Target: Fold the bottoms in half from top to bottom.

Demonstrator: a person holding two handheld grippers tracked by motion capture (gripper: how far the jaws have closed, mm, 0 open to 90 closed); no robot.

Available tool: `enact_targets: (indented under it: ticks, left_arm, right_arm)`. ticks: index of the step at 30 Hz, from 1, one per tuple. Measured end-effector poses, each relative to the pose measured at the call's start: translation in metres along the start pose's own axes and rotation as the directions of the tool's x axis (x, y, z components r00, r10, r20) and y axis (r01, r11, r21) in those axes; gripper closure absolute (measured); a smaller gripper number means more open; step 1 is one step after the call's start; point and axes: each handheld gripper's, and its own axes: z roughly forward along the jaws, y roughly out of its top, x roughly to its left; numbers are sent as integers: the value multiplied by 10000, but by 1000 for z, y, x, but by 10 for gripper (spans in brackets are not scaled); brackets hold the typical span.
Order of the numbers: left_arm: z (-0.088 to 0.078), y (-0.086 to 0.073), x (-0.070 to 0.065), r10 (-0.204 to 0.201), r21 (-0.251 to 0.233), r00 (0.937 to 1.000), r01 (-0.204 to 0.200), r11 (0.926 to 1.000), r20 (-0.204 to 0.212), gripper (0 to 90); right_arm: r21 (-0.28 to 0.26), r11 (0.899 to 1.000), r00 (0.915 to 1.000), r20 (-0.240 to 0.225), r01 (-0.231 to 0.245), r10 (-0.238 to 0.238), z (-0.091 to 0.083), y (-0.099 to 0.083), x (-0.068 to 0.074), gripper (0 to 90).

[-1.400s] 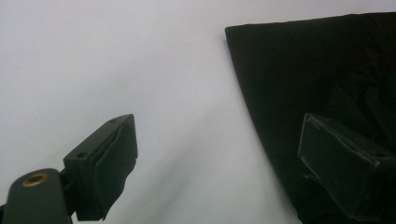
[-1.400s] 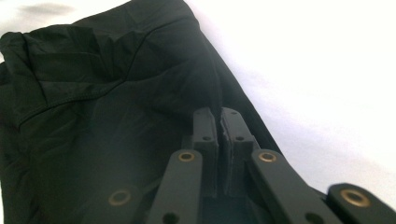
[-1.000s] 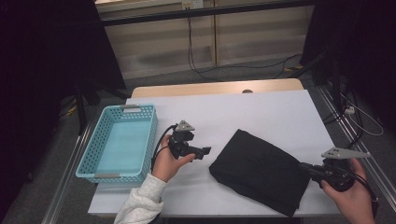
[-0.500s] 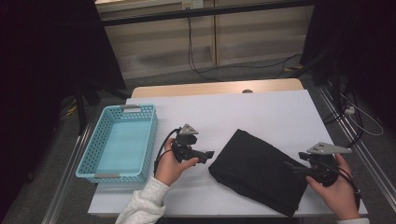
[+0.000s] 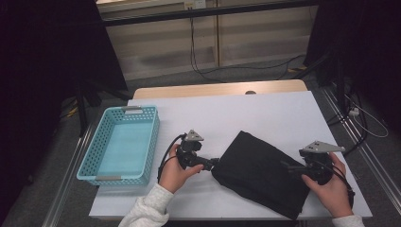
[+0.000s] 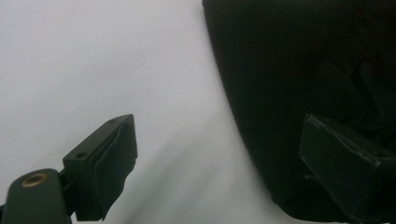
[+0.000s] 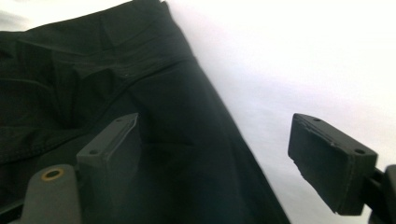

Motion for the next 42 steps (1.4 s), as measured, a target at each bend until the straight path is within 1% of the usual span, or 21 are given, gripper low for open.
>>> enact_targets:
  ticks: [1,3,4,7,10,16,17,19,21,22,26,28,32,34,35,36,37,38,41,42]
  left_arm:
    - [0,0,-1,-4,62,10000,4,10000,23,114]
    - [1,1,-2,37,88,10000,-37,10000,53,114]
    - [2,1,-4,122,113,9999,-123,9999,94,114]
    - [3,0,-6,111,136,9998,-113,9998,154,114]
    - [5,-1,-7,105,194,9998,-109,9998,193,115]
    - [4,-1,-7,122,167,9998,-125,9998,167,115]
    - [3,-1,-7,109,129,9998,-112,9999,181,115]
    - [3,-1,-6,110,82,9998,-111,9999,162,115]
    - [2,-1,-7,122,79,9998,-123,9999,168,115]
    - [2,-1,-7,95,80,9998,-97,9999,171,115]
    - [3,-1,-8,84,185,9998,-88,9998,180,115]
    - [5,-2,-9,-10,213,9996,5,9998,273,118]
    - [8,-3,-11,5,376,9992,-21,9993,409,143]
    - [10,-5,-12,12,521,9988,-37,9986,488,170]
    - [11,-5,-12,18,573,9986,-49,9983,535,170]
    - [12,-6,-13,-48,632,9980,8,9980,630,194]
    - [12,-6,-13,-48,632,9980,8,9980,630,201]
    - [13,-6,-13,-158,628,9974,113,9980,703,207]
    - [13,-7,-13,-155,677,9976,110,9976,669,218]
    - [15,-8,-13,-214,706,9972,163,9974,717,219]
  right_arm:
    - [22,10000,10000,-95,13,-13,1,0,1,168]
    - [46,10000,9999,-142,-17,17,3,0,2,168]
    - [108,9999,9997,-261,-15,18,4,0,5,168]
    - [42,10000,9996,-297,15,-14,4,0,7,167]
    - [46,10000,9999,-145,47,-47,4,-3,11,165]
    - [-110,9997,9995,-243,-196,194,1,-4,14,186]
    - [-291,9995,9998,-157,-102,97,-2,-4,17,186]
    - [-480,9987,9995,-259,-196,183,-5,-4,18,186]
    - [-538,9983,9995,-254,-216,203,-6,-3,19,186]
    - [-657,9976,9997,-142,-202,193,-7,-4,20,182]
    - [-617,9979,9997,-171,-183,173,-6,-4,21,180]
    - [-617,9979,9997,-169,-202,192,-7,-4,20,179]
    - [-671,9975,9997,-136,-202,193,-8,-4,18,179]
    - [-507,9986,9997,-196,-173,163,-7,-5,18,180]
    - [-507,9986,9997,-196,-173,163,-7,-5,18,180]
    - [-417,9990,9994,-306,-149,137,-5,-6,18,180]
    - [-417,9990,9994,-306,-149,137,-5,-6,18,180]
    - [-382,9992,9993,-352,-115,102,-5,-6,18,175]
    - [-344,9994,9993,-360,-107,95,-5,-6,19,165]
    - [-407,9991,9994,-335,-65,52,-5,-6,19,165]
